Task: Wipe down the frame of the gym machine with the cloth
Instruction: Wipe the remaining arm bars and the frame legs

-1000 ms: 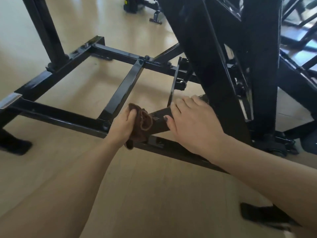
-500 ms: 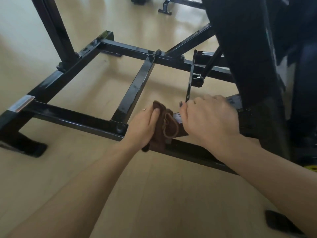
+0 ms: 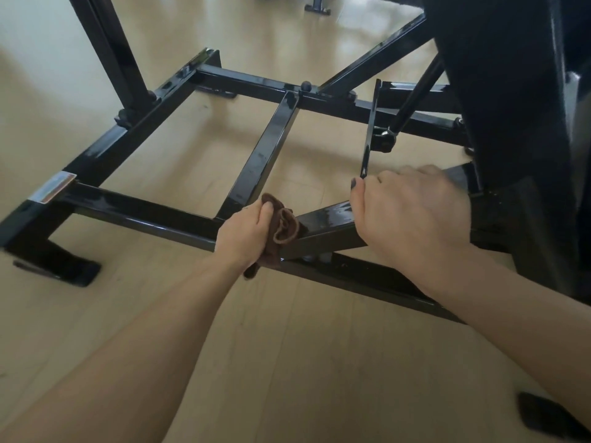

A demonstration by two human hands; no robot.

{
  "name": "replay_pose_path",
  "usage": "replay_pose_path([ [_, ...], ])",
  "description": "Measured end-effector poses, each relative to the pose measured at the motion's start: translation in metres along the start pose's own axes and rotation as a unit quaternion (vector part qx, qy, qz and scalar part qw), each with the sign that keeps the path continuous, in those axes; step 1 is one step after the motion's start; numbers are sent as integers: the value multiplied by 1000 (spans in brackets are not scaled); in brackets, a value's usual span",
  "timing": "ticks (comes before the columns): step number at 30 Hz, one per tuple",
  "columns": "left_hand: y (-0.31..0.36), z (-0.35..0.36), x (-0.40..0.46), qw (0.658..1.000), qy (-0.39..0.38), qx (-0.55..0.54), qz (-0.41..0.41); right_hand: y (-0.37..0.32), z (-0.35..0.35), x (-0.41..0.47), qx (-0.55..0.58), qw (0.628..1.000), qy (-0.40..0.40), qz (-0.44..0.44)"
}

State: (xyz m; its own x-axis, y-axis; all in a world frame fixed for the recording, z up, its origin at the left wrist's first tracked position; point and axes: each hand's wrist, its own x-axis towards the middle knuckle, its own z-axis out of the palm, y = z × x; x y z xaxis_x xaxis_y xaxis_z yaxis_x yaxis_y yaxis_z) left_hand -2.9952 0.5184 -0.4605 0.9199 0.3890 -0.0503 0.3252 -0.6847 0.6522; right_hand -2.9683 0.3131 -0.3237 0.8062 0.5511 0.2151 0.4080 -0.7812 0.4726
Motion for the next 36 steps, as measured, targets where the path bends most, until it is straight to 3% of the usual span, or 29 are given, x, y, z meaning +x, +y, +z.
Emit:
replay_pose_path([
  [3, 7, 5, -12, 998, 49, -33, -30, 2, -2, -1, -18, 999, 15, -32],
  [7, 17, 8, -32, 993, 102, 7, -58, 4, -13, -6, -45, 997, -18, -62],
  [9, 22, 11, -39, 988, 120, 48, -85, 5, -12, -9, -32, 996, 9, -81],
  [12, 31, 12, -50, 981, 116, 113, -104, 7, -13, -11, -36, 994, 72, -78],
  [17, 44, 4, -59, 977, 128, 106, -132, 11, -8, -14, -34, 996, 61, -61],
  [19, 43, 0, -61, 977, 101, 141, -121, 12, -5, -16, -15, 995, 69, -64],
  [21, 40, -4, -61, 977, 86, 164, -108, 15, -3, -18, 70, 985, 125, -93],
  [22, 37, -7, -61, 978, 84, 159, -109, 17, -3, -20, 158, 968, 159, -108],
  [25, 26, -12, -64, 979, 57, 144, -131, 14, 3, -43, 430, 870, 219, -99],
  [27, 25, -12, -82, 983, 12, 81, -164, 6, 24, -71, 484, 848, 200, -76],
  [29, 32, -2, -107, 986, -37, 52, -151, 1, 56, -101, 501, 854, 133, -43],
  [31, 45, 15, -125, 992, -44, 32, -117, 3, 83, -122, 514, 857, -4, 19],
  [32, 56, 24, -130, 994, -38, 19, -103, 5, 93, -130, 533, 841, -76, 47],
  [33, 66, 34, -131, 995, -33, -3, -97, 6, 100, -138, 575, 807, -118, 70],
  [36, 100, 61, -120, 989, -34, -94, -106, 0, 106, -145, 711, 683, -126, 110],
])
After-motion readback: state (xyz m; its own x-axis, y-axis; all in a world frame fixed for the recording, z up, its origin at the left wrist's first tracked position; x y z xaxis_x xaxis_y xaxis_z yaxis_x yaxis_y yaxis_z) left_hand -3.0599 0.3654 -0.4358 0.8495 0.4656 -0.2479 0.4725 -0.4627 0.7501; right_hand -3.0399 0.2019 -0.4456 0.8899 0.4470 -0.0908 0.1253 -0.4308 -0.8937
